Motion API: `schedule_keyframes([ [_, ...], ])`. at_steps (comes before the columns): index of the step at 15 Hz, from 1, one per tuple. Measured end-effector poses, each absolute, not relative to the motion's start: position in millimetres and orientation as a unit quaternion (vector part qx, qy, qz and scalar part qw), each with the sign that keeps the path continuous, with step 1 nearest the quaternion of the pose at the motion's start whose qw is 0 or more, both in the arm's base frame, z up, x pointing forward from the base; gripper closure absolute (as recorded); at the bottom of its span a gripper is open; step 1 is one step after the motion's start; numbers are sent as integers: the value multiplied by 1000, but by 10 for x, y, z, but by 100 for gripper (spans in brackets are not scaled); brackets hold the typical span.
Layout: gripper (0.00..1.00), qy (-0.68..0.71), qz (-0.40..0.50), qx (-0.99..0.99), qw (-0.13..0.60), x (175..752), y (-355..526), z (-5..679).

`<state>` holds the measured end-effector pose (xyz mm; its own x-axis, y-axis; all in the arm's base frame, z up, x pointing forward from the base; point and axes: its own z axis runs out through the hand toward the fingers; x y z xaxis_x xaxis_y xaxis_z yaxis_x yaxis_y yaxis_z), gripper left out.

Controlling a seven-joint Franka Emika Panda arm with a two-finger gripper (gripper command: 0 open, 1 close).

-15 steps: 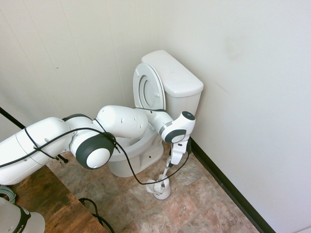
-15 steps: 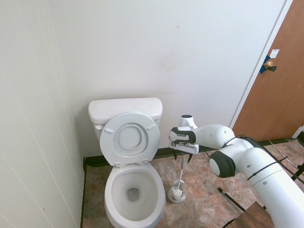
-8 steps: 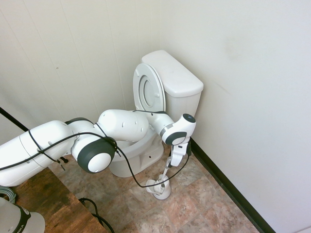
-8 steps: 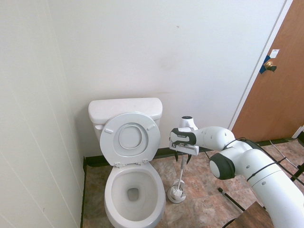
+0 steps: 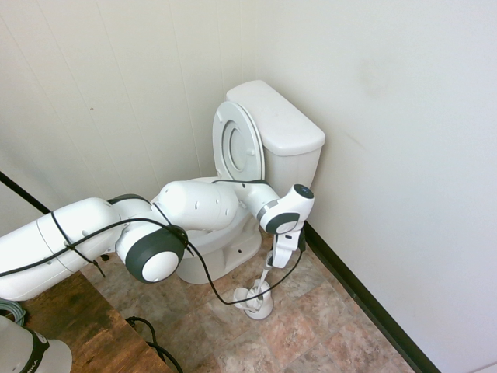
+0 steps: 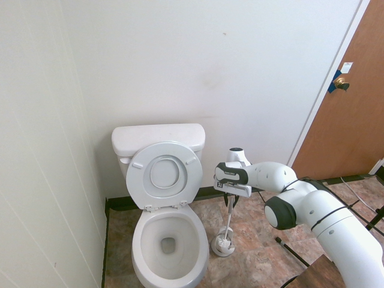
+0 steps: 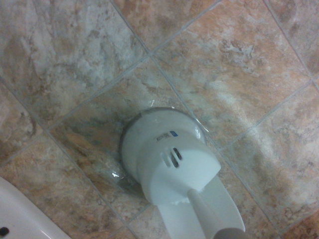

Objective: Clean the toilet

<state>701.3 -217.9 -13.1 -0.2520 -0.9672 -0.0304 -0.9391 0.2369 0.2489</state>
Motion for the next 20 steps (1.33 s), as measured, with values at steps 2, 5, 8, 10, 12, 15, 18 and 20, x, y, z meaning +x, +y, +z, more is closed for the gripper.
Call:
schedule_keyframes([
  [2,100,-783,-111,608,65,7010,-2171,-151],
  [5,100,-780,-110,613,62,7045,-2115,-149],
  [8,100,-771,-106,625,59,7046,-2128,-152],
  [10,100,-764,-97,636,54,7027,-2164,-152],
  [12,100,-755,-90,648,49,6989,-2167,-127],
  [15,100,-747,-74,659,47,6956,-2147,14],
  [18,100,-737,-61,671,43,6919,-2185,307],
  [20,100,-732,-56,677,40,6847,-2234,493],
])
